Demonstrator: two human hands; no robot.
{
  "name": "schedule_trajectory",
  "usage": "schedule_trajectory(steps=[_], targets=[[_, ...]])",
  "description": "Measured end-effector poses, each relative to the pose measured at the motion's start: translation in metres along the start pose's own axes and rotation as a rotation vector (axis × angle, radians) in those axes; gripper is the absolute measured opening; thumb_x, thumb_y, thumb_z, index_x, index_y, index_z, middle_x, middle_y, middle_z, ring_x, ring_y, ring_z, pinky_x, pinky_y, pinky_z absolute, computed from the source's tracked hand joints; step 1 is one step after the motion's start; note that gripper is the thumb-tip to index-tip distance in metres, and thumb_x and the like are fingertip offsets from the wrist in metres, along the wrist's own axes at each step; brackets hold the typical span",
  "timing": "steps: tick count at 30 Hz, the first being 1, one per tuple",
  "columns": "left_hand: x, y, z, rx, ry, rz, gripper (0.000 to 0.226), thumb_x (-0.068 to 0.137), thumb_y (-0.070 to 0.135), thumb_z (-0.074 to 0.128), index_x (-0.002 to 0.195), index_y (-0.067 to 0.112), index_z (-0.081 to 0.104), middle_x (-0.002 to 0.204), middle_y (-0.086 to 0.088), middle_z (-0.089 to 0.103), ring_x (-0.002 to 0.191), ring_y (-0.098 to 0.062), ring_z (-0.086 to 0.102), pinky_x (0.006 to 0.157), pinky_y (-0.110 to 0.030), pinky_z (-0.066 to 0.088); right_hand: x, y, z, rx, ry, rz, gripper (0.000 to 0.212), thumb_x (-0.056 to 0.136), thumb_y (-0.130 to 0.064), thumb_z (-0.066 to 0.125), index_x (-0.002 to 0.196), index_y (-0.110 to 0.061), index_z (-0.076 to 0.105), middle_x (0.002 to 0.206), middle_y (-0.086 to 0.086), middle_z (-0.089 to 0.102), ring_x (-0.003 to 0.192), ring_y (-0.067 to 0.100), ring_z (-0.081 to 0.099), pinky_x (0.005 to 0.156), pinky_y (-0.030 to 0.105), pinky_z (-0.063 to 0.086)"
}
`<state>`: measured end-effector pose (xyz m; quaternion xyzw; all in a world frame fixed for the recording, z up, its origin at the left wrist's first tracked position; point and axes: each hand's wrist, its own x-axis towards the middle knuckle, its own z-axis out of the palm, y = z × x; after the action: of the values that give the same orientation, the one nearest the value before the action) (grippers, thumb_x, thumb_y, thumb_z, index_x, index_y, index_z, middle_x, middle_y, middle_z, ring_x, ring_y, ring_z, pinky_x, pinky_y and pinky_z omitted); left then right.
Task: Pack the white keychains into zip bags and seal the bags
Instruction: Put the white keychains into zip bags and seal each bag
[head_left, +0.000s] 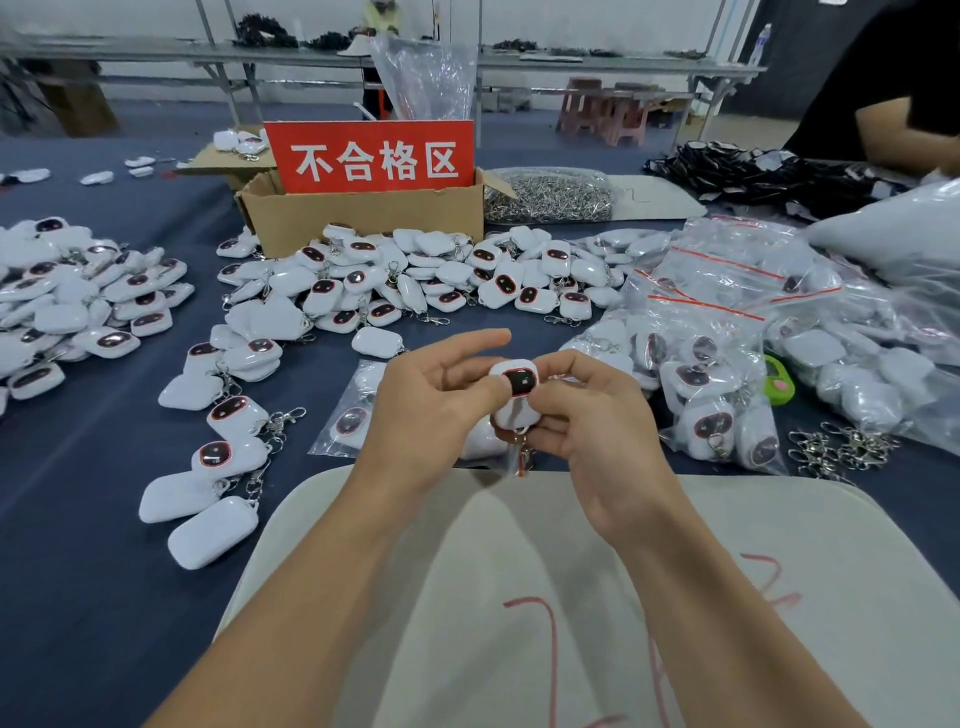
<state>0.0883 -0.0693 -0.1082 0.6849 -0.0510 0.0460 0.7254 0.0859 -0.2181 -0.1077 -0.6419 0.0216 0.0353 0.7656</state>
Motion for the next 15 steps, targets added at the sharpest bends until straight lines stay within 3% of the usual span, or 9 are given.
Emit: schedule_trajectory(steps=[3, 5, 7, 9, 11, 13, 15], targets=[[0.003, -0.002, 0.0, 0.013, 0.084, -0.034, 0.039, 0.086, -0.002, 0.075, 0.112, 0.027, 0.074, 0.09, 0.0, 0.081, 0.081, -0.013, 0.076, 0.077, -0.02, 0.057, -0.002, 0.0, 0.005, -0.052, -0.025, 0.003, 0.03, 0.065, -0.001, 0.061, 0.093, -0.004, 0.068, 0.087, 0.029, 0.071, 0.077, 0.03, 0.073, 0.087, 0.056, 0.062], [0.005, -0.004, -0.001, 0.069, 0.12, -0.046, 0.041, 0.084, -0.002, 0.077, 0.108, 0.03, 0.073, 0.088, 0.003, 0.081, 0.082, -0.014, 0.077, 0.078, -0.023, 0.059, -0.003, 0.003, 0.009, -0.103, -0.032, 0.017, 0.037, 0.057, -0.006, 0.062, 0.094, -0.008, 0.066, 0.089, 0.026, 0.073, 0.073, 0.029, 0.069, 0.073, 0.05, 0.061], [0.006, -0.005, -0.002, 0.112, 0.13, -0.055, 0.041, 0.084, -0.002, 0.076, 0.108, 0.031, 0.074, 0.088, 0.005, 0.08, 0.082, -0.013, 0.077, 0.08, -0.027, 0.06, -0.004, 0.004, 0.012, -0.125, -0.03, 0.037, 0.042, 0.054, -0.009, 0.063, 0.096, -0.011, 0.065, 0.088, 0.019, 0.076, 0.068, 0.03, 0.066, 0.06, 0.038, 0.051], [0.007, -0.005, -0.003, 0.098, 0.116, -0.066, 0.039, 0.086, -0.004, 0.073, 0.108, 0.029, 0.075, 0.091, 0.005, 0.081, 0.084, -0.013, 0.077, 0.083, -0.029, 0.06, -0.003, 0.005, 0.013, -0.122, -0.014, 0.042, 0.042, 0.058, -0.009, 0.066, 0.1, -0.011, 0.066, 0.091, 0.018, 0.077, 0.08, 0.041, 0.072, 0.069, 0.046, 0.056], [0.008, -0.004, -0.003, 0.061, 0.094, -0.078, 0.036, 0.086, -0.004, 0.073, 0.106, 0.026, 0.077, 0.093, 0.003, 0.081, 0.085, -0.015, 0.078, 0.082, -0.027, 0.06, -0.003, 0.004, 0.013, -0.114, -0.003, 0.023, 0.036, 0.068, -0.003, 0.071, 0.103, -0.01, 0.067, 0.092, 0.017, 0.077, 0.092, 0.042, 0.074, 0.091, 0.06, 0.058], [0.008, -0.003, -0.005, 0.022, 0.076, -0.077, 0.033, 0.085, -0.002, 0.075, 0.103, 0.026, 0.077, 0.094, 0.001, 0.081, 0.085, -0.016, 0.078, 0.077, -0.024, 0.06, -0.003, 0.004, 0.012, -0.111, 0.003, 0.002, 0.029, 0.078, 0.006, 0.071, 0.103, -0.008, 0.068, 0.089, 0.015, 0.077, 0.083, 0.033, 0.075, 0.097, 0.059, 0.056], [0.008, -0.004, -0.005, -0.006, 0.057, -0.07, 0.03, 0.084, 0.001, 0.079, 0.101, 0.026, 0.078, 0.095, -0.001, 0.081, 0.086, -0.018, 0.078, 0.076, -0.025, 0.06, -0.002, 0.005, 0.012, -0.11, 0.024, -0.007, 0.028, 0.079, 0.01, 0.07, 0.101, -0.007, 0.069, 0.084, 0.013, 0.077, 0.075, 0.024, 0.074, 0.091, 0.051, 0.06]])
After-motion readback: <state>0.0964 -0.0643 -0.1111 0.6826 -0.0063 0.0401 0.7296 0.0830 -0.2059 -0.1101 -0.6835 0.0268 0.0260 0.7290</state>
